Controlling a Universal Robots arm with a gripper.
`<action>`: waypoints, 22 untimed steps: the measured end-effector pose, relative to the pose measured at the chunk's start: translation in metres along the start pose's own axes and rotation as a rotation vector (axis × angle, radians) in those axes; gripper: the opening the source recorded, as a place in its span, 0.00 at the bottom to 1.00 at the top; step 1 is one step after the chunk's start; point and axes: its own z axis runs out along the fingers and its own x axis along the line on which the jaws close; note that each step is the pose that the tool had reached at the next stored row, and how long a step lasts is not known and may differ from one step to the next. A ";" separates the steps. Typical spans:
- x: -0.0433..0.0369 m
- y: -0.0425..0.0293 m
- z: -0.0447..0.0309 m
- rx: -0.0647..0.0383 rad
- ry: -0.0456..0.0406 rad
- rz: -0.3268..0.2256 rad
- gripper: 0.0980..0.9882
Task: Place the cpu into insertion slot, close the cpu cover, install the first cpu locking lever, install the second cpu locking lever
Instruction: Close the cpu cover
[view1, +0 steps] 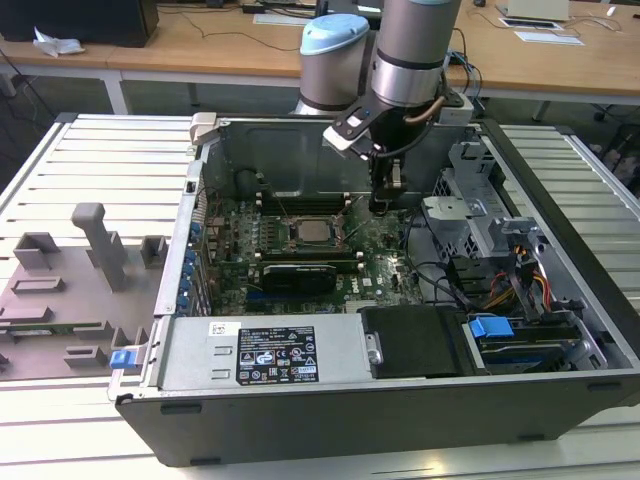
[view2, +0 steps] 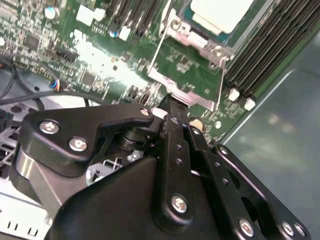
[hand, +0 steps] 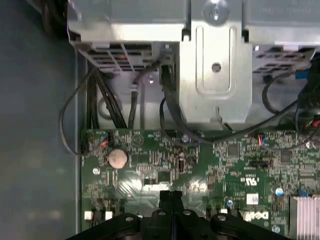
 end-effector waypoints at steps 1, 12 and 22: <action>-0.0001 -0.0051 0.0001 0.000 0.0002 0.000 0.01; 0.0001 -0.0196 0.0018 0.000 0.0016 0.000 0.01; 0.0001 -0.0313 0.0032 0.000 0.0017 0.000 0.01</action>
